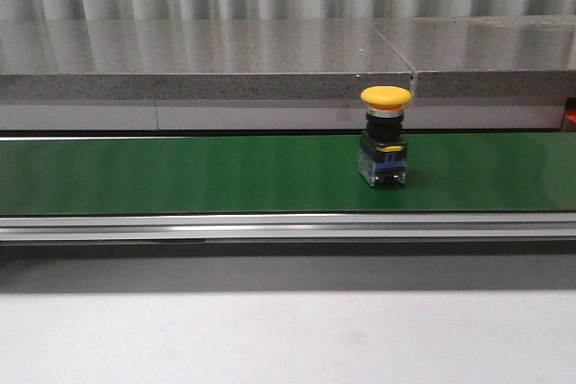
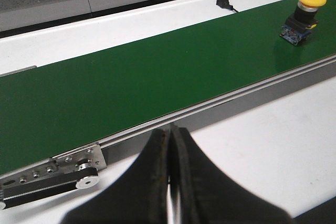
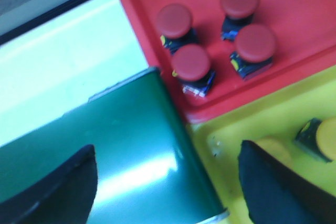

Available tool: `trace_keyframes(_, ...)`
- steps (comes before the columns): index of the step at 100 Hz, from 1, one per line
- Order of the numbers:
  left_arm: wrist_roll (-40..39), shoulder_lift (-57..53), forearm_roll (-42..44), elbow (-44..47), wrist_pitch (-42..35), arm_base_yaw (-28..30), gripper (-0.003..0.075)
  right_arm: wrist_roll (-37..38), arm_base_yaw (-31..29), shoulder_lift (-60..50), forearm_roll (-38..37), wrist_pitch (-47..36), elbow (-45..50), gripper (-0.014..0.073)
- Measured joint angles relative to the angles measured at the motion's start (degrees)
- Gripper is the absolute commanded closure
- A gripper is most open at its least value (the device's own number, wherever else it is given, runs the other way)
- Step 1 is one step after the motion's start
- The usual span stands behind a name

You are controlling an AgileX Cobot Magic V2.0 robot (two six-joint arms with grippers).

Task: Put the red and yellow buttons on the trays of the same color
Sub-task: 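Move the right gripper over the yellow button and grasp it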

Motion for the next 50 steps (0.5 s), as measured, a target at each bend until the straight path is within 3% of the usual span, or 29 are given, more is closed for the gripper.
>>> trace_keyframes(50, 0.0, 0.0, 0.0, 0.0, 0.0, 0.0, 0.0741, -8.4, 18.2, -1.7, -0.1, 11.8, 0.5, 0.0034)
